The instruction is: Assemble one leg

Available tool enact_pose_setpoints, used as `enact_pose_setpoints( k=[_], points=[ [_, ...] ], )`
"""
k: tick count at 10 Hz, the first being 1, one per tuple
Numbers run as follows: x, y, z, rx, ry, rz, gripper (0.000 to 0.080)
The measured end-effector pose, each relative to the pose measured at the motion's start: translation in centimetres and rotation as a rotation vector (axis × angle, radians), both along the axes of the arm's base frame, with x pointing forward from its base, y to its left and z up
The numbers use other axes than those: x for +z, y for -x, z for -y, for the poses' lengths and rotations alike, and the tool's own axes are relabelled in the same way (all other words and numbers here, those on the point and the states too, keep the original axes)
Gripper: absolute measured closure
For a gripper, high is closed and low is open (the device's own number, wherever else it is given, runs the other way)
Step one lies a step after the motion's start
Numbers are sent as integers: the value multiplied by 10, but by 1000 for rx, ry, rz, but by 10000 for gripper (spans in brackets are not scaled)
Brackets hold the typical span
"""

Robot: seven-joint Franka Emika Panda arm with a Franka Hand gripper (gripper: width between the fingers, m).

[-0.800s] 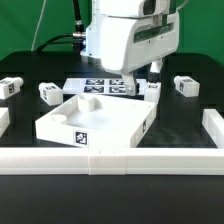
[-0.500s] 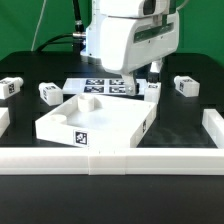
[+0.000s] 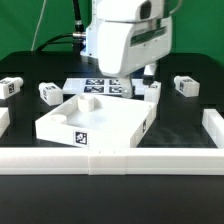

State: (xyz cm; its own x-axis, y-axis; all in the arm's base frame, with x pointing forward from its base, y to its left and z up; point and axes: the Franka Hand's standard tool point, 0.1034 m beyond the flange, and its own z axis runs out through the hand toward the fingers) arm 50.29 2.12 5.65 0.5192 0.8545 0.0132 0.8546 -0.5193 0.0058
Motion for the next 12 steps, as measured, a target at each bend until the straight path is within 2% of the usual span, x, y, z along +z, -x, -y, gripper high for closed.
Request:
enact_pose_setpoints(
  k=[4,7,9,10,11,12],
  points=[
    [-28,30,19,-18,-6,-48,150],
    [-47,34,16,-18,-15,-42,150],
    [-47,32,12,-18,-16,-32,150],
    [-48,32,12,-20,-16,-33,239],
    [-48,32,12,-20,-16,-33,239],
    [-48,32,12,-20,-16,-33,440]
  ],
)
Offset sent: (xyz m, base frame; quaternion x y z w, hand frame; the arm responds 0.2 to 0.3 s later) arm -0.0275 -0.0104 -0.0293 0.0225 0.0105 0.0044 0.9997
